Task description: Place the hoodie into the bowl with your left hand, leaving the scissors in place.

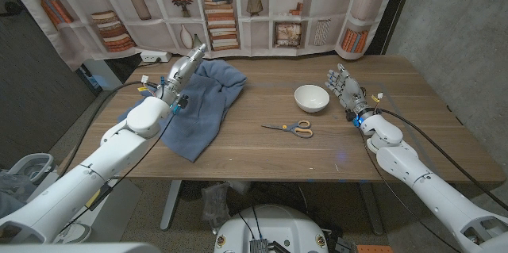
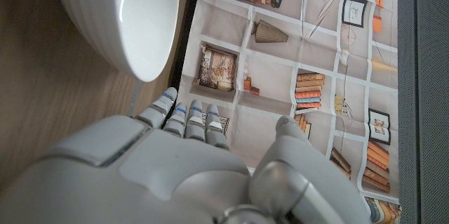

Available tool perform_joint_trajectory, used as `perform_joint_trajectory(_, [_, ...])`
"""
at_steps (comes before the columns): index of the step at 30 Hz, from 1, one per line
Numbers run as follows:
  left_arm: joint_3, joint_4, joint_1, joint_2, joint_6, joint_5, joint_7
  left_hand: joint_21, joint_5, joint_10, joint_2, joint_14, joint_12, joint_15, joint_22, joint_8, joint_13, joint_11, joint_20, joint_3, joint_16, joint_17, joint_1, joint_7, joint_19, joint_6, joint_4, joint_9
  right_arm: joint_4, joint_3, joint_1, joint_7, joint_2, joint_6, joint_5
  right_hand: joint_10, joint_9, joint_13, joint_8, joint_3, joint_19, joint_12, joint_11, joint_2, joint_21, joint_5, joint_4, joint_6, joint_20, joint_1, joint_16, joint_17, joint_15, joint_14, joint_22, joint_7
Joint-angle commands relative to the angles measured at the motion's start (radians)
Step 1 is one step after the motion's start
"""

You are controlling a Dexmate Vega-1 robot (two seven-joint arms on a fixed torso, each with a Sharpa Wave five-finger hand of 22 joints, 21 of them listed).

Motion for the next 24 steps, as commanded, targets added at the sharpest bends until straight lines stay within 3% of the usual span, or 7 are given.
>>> perform_joint_trajectory(1, [-0.028, -0.006, 0.012, 0.001, -0.011, 0.027, 0.032, 0.005, 0.004, 0.006, -0.001, 0.006, 0.008, 0.001, 0.004, 0.007, 0.002, -0.003, -0.012, 0.002, 0.003, 0.005, 0.014, 0.003, -0.009, 0.009, -0.007, 0.006, -0.01, 0.0, -0.003, -0.011, -0.006, -0.001, -0.012, 0.007, 0.003, 0.002, -0.003, 0.0, 0.012, 0.001, 0.005, 0.009, -0.002, 0.002, -0.006, 0.007, 0.0, 0.005, 0.002, 0.005, 0.005, 0.007, 0.004, 0.0])
perform_joint_trajectory(10, [-0.03, 0.027, 0.003, -0.02, -0.054, 0.051, 0.044, 0.007, 0.005, 0.02, 0.004, 0.017, 0.012, -0.003, 0.004, 0.012, 0.002, -0.005, -0.013, 0.002, 0.006, 0.005, 0.021, -0.004, -0.005, 0.027, -0.01, 0.006, -0.017, 0.005, -0.013, -0.016, -0.006, 0.006, -0.008, 0.008, 0.003, 0.002, -0.004, -0.001, 0.015, 0.001, 0.005, 0.01, -0.002, 0.002, -0.007, 0.007, -0.001, 0.005, 0.002, 0.005, 0.003, 0.01, 0.004, -0.001])
perform_joint_trajectory(24, [-0.057, -0.006, 0.031, -0.007, -0.011, 0.081, 0.092, 0.006, 0.006, 0.027, 0.008, 0.022, 0.013, -0.007, 0.004, 0.013, 0.002, -0.019, -0.015, 0.001, 0.005, 0.005, 0.03, -0.004, -0.006, 0.036, -0.013, 0.006, 0.002, 0.005, -0.006, 0.002, 0.0, 0.008, 0.004, 0.011, 0.003, 0.002, -0.005, -0.002, 0.015, 0.001, 0.006, 0.012, -0.003, 0.002, -0.009, 0.007, 0.0, 0.004, 0.002, 0.006, 0.004, 0.011, 0.004, -0.001])
